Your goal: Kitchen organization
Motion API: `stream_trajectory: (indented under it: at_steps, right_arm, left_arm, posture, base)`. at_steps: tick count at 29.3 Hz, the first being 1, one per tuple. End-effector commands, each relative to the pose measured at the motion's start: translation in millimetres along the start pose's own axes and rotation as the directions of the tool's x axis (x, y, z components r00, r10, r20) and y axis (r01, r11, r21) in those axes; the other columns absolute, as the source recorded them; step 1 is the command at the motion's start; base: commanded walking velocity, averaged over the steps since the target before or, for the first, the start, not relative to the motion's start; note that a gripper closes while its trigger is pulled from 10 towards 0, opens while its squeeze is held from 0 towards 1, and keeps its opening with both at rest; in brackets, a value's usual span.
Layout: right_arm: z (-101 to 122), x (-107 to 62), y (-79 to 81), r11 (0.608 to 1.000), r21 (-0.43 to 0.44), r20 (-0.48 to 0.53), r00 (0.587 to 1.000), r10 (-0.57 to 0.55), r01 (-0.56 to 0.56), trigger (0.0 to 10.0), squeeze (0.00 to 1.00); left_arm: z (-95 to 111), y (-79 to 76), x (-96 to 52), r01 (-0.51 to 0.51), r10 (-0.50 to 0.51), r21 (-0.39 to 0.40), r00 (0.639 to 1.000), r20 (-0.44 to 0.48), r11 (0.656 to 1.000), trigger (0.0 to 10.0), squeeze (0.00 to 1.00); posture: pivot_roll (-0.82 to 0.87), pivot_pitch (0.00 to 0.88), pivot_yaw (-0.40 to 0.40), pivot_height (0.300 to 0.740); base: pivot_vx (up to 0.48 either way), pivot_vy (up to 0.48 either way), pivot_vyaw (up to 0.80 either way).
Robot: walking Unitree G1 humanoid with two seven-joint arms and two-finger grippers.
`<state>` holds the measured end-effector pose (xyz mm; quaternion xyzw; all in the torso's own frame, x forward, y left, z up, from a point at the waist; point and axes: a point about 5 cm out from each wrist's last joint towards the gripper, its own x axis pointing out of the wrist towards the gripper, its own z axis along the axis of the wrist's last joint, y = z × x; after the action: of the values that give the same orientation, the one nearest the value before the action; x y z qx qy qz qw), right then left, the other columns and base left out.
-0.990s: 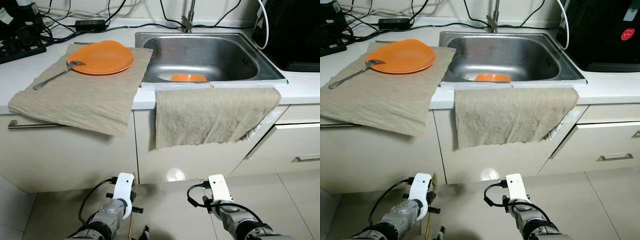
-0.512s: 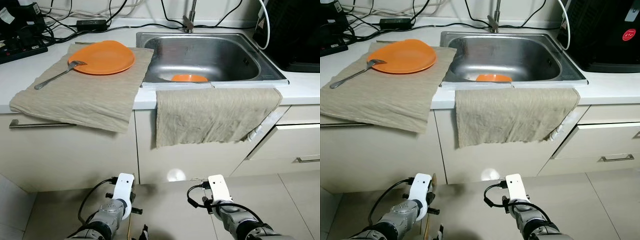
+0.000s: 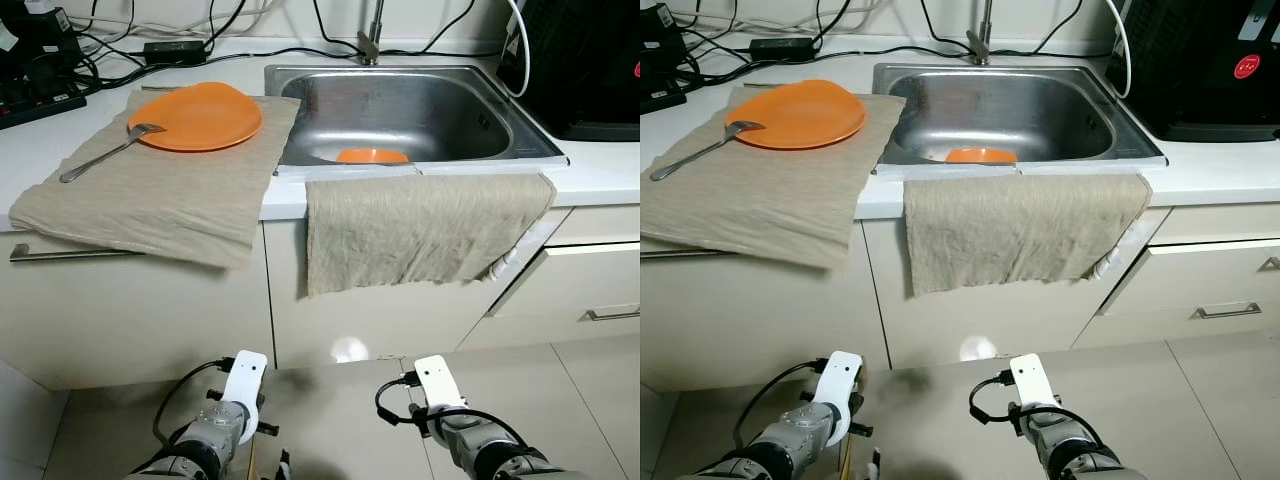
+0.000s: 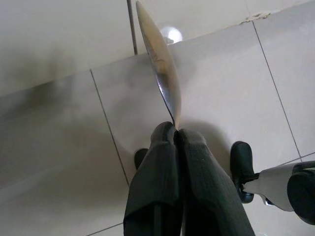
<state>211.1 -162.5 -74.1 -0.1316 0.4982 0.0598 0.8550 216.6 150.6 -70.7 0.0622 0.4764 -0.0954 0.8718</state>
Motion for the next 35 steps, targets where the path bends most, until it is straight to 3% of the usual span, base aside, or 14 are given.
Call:
stream_trajectory:
  at_steps: [1,13,25,35]
  right_arm:
    - [-4,-0.1,-3.2,1.0,-0.012,-0.018,1.0,-0.012,0.012,10.0,0.0]
    - [12,0.0,-2.6,0.998,0.06,0.035,0.999,-0.03,0.028,10.0,0.0]
    - [5,0.0,-2.4,0.997,0.071,0.024,1.0,-0.019,0.018,10.0,0.0]
    - [8,0.0,-2.5,0.999,0.043,0.027,1.0,-0.013,0.012,10.0,0.0]
  left_arm:
    - [-11,-1.1,-0.4,-0.003,0.004,0.01,0.999,-0.052,1.0,10.0,0.0]
    - [-11,-1.8,-0.5,0.005,-0.004,0.008,0.999,-0.037,1.0,10.0,0.0]
    - [-13,-3.7,-0.4,-0.001,0.0,-0.054,1.0,-0.024,0.999,10.0,0.0]
    - [-12,-5.5,-0.1,0.003,-0.004,-0.051,1.0,-0.023,0.999,10.0,0.0]
  posture:
    - [0.08,0.0,-0.025,0.74]
    - [0.07,0.0,-0.016,0.74]
    - [0.07,0.0,-0.029,0.74]
    - [0.07,0.0,-0.033,0.74]
  base:
    - [0.0,0.0,0.0]
    - [0.0,0.0,0.0]
    - [0.0,0.0,0.0]
    - [0.0,0.0,0.0]
